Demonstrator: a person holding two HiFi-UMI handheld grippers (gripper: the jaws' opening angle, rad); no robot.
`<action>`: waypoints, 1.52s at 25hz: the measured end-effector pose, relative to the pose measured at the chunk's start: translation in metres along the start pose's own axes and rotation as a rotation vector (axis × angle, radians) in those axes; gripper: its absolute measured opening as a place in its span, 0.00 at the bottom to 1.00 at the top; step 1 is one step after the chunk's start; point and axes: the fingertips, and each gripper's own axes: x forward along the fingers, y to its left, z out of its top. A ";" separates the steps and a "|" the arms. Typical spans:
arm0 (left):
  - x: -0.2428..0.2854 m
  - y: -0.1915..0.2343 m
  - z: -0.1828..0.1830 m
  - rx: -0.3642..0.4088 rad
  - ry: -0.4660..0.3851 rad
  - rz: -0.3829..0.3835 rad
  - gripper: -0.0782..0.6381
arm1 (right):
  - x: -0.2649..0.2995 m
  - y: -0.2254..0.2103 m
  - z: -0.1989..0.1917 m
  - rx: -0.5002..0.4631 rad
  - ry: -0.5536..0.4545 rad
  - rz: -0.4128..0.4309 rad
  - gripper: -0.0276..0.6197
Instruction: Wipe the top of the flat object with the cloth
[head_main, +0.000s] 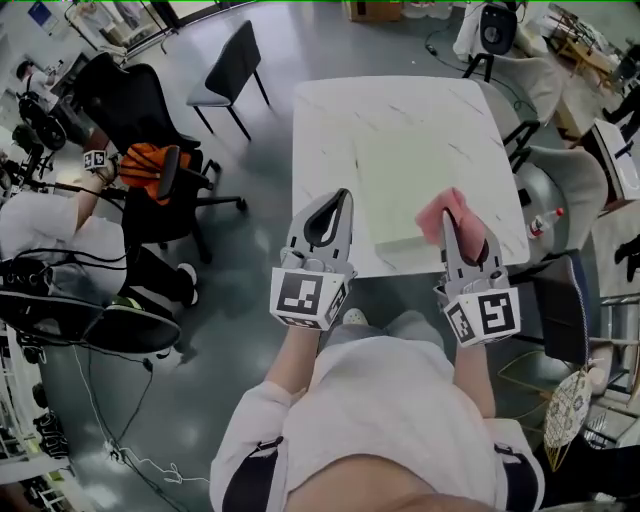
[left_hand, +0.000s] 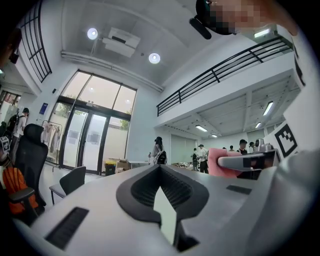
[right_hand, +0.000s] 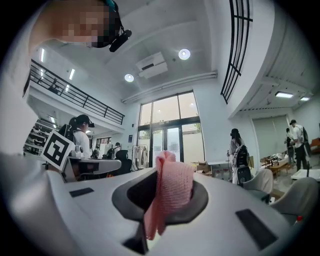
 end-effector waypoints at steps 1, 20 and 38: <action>0.000 0.001 -0.001 -0.006 0.000 -0.004 0.13 | 0.001 0.001 -0.001 -0.004 0.006 -0.003 0.09; 0.032 0.057 -0.017 -0.032 0.035 0.071 0.13 | 0.087 -0.005 -0.023 -0.003 0.076 0.082 0.09; 0.115 0.099 -0.054 -0.070 0.105 0.176 0.13 | 0.247 -0.052 -0.109 0.018 0.379 0.246 0.09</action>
